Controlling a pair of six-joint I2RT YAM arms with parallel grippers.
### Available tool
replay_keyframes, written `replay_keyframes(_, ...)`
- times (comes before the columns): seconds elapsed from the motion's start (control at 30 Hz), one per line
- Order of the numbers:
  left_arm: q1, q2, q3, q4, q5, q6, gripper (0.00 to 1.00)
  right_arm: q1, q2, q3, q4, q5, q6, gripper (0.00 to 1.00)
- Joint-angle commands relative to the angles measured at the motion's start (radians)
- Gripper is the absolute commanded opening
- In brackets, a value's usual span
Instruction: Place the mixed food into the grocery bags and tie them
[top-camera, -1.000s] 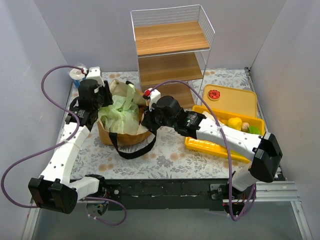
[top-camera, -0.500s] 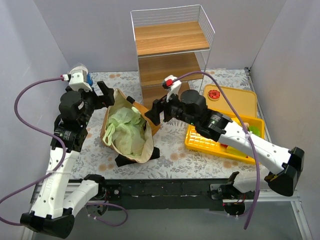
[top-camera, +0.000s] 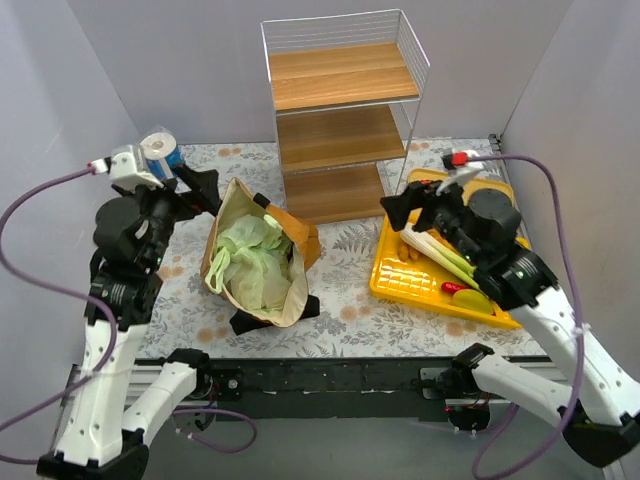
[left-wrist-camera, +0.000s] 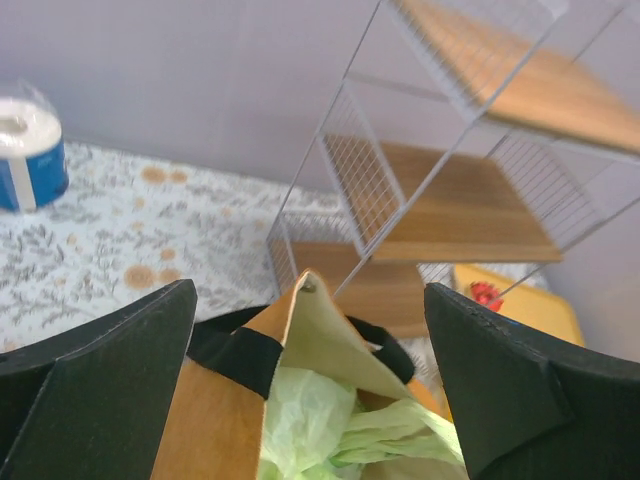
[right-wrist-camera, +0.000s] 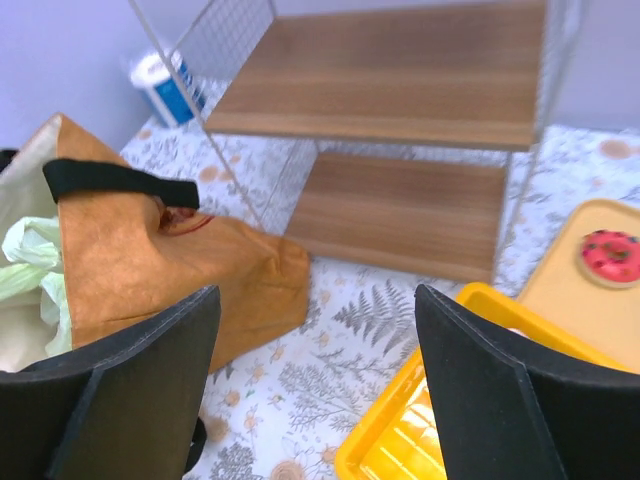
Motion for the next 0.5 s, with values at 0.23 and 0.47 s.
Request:
replay_keyframes(0.23, 0.006, -0.134, 0.041, -0.051, -0.109, -0.03, 0.98, 0.002, -0.297, -0.109, -0.02, 0.303, -0.097, 0.88)
replay_keyframes(0.47, 0.006, -0.139, 0.023, -0.053, -0.095, -0.044, 0.98, 0.002, -0.317, -0.117, -0.051, 0.326, -0.1, 0.88)
